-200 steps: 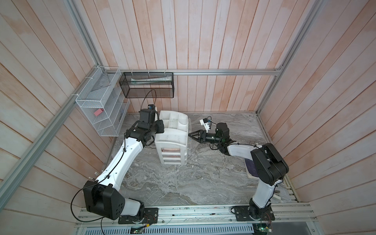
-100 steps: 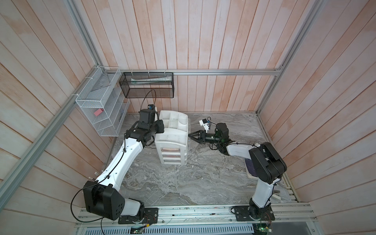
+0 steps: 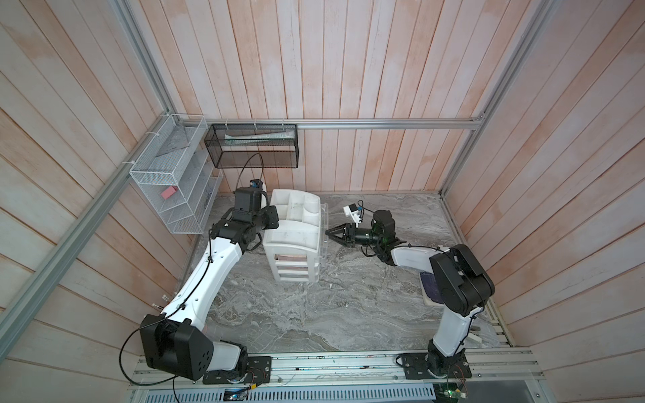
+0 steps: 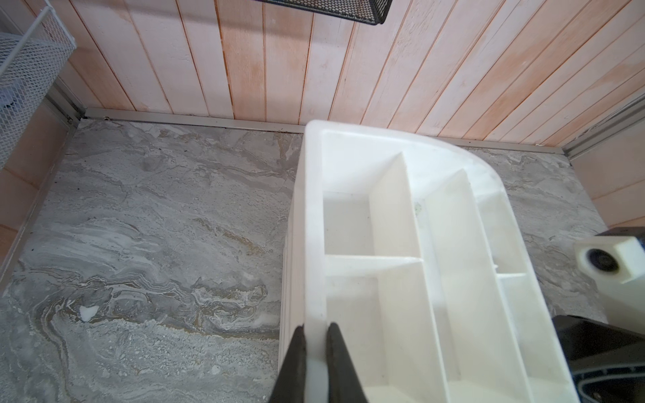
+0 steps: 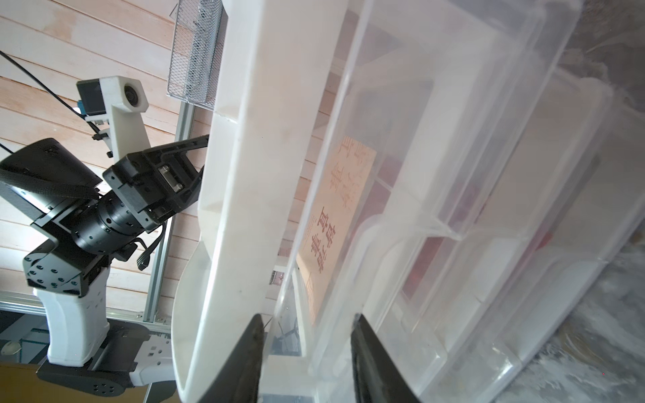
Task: Take the postcards out of the drawer
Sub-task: Open the drawer in the storage box.
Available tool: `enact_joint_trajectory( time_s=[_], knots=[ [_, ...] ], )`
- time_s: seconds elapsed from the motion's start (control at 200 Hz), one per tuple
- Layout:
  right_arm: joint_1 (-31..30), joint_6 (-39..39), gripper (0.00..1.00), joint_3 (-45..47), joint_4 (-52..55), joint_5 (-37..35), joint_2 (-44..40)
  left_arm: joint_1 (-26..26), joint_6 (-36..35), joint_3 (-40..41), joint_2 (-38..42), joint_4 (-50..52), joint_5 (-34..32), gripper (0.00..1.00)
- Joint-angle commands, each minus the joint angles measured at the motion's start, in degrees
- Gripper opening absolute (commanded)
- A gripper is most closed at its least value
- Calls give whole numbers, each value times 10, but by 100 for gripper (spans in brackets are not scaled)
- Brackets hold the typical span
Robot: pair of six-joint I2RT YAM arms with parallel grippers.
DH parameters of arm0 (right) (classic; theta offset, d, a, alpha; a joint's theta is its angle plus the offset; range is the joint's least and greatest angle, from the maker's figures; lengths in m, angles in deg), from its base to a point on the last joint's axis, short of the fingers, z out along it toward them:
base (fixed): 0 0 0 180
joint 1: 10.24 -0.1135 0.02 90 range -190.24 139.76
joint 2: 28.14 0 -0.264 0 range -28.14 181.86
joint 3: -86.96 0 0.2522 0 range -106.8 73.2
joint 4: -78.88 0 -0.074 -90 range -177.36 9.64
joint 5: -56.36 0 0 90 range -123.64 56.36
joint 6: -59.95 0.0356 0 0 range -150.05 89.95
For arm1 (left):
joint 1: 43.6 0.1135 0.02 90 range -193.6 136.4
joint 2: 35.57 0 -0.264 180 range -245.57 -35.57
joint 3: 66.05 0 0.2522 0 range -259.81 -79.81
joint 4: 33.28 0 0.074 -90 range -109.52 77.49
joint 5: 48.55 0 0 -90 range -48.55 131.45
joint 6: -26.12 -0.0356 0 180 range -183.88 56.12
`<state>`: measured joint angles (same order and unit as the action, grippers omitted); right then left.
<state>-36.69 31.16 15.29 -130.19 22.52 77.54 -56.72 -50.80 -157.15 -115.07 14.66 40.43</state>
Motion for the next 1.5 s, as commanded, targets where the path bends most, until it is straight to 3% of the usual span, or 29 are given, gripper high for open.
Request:
enact_joint_trajectory(
  time_s=[0.0,0.985,1.495],
  knots=[
    [19,-69,39,8,2,6,-24,21,-27,-11,16,7,-36,0],
    [62,-153,37,1,136,31,-67,33,-46,-26,34,47,-65,0],
    [81,-158,37,3,155,36,-75,32,-51,-31,39,57,-70,0]
  ],
)
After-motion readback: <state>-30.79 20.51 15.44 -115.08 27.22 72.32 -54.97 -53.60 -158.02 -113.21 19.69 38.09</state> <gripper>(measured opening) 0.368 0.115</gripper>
